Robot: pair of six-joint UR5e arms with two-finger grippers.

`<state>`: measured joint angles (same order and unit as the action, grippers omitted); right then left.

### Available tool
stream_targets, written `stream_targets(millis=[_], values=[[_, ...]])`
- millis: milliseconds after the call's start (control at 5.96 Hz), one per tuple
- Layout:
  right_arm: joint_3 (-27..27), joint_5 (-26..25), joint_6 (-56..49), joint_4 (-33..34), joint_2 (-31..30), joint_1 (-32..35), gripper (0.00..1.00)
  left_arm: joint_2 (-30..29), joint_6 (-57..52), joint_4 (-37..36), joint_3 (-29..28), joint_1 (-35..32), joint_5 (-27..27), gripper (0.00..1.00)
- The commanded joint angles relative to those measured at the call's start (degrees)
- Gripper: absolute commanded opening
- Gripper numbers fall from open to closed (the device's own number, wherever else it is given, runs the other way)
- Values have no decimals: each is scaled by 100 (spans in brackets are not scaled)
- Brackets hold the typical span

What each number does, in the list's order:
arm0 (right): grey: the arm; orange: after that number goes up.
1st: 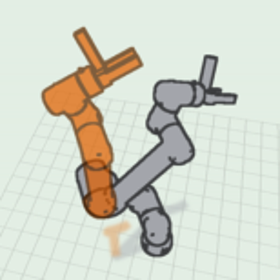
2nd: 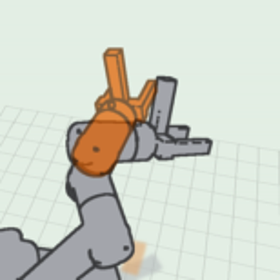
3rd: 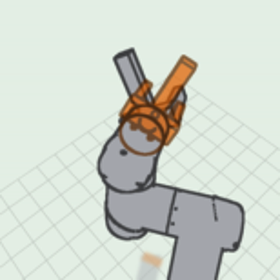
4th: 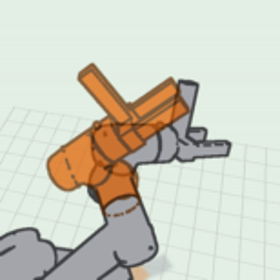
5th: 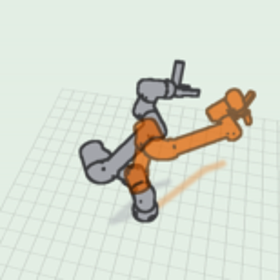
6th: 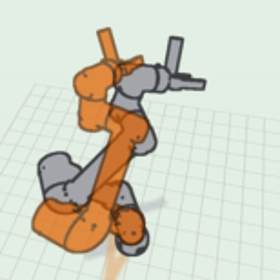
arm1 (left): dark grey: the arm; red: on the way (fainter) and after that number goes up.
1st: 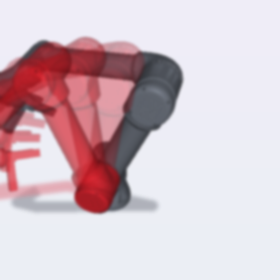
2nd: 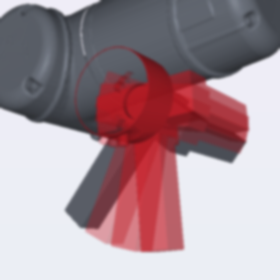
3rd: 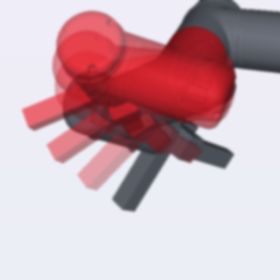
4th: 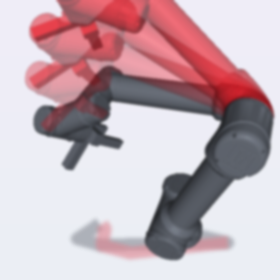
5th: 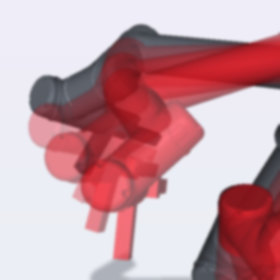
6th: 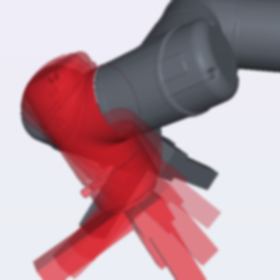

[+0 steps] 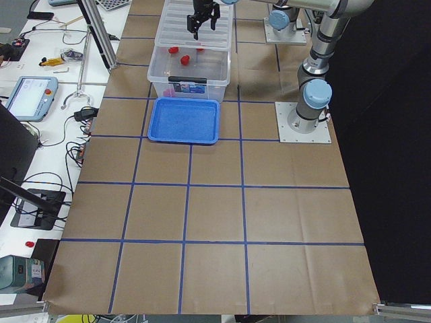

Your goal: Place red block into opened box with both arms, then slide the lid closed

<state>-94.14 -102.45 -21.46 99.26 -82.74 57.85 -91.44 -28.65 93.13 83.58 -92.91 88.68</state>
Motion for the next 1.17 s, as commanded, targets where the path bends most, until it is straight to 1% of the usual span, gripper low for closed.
stream_targets(millis=[0, 336, 839, 1007], values=[[-734, -100, -252, 1065, 4, -150, 100, 187, 2028, -94, 36, 80, 9, 98], [-991, -74, -209, 1131, -49, -160, 100, 398, 2835, -163, 237, 203, 17, 98], [-1010, 75, -226, 1078, -93, -99, 100, 408, 2751, -190, 448, 247, 0, 98], [-1001, 511, -253, 1052, -93, -72, 100, 399, 2759, -190, 397, 264, 44, 98]])
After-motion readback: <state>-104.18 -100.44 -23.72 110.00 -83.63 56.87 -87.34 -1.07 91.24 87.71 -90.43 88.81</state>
